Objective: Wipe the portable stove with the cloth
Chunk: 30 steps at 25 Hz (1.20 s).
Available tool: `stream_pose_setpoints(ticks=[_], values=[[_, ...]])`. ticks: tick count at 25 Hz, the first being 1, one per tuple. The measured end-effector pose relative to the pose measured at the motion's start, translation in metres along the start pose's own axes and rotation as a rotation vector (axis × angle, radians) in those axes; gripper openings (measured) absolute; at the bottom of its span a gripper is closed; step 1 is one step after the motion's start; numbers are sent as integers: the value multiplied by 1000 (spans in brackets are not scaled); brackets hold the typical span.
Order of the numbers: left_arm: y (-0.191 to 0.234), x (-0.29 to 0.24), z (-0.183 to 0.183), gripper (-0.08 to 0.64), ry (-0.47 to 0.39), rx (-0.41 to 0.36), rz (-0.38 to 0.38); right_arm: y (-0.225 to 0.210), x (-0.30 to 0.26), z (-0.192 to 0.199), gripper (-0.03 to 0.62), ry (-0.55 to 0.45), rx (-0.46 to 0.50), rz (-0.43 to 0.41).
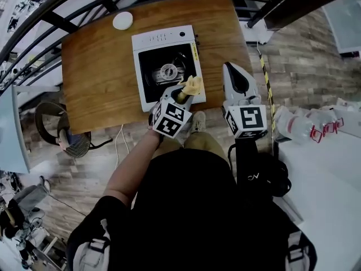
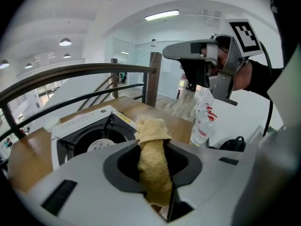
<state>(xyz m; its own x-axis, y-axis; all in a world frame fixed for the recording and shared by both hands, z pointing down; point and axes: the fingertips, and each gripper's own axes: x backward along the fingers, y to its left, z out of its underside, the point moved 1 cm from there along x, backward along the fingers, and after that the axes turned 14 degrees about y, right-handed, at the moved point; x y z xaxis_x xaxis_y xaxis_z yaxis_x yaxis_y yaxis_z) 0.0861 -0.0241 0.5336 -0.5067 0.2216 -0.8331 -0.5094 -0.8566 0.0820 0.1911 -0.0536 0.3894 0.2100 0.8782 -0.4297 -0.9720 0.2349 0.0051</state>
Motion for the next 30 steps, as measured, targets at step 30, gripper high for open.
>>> stream_pose_setpoints(ticks=[30], values=[[88,77,76,92,-60,214,-263,62,-38,-14,4,-14,112,-142]])
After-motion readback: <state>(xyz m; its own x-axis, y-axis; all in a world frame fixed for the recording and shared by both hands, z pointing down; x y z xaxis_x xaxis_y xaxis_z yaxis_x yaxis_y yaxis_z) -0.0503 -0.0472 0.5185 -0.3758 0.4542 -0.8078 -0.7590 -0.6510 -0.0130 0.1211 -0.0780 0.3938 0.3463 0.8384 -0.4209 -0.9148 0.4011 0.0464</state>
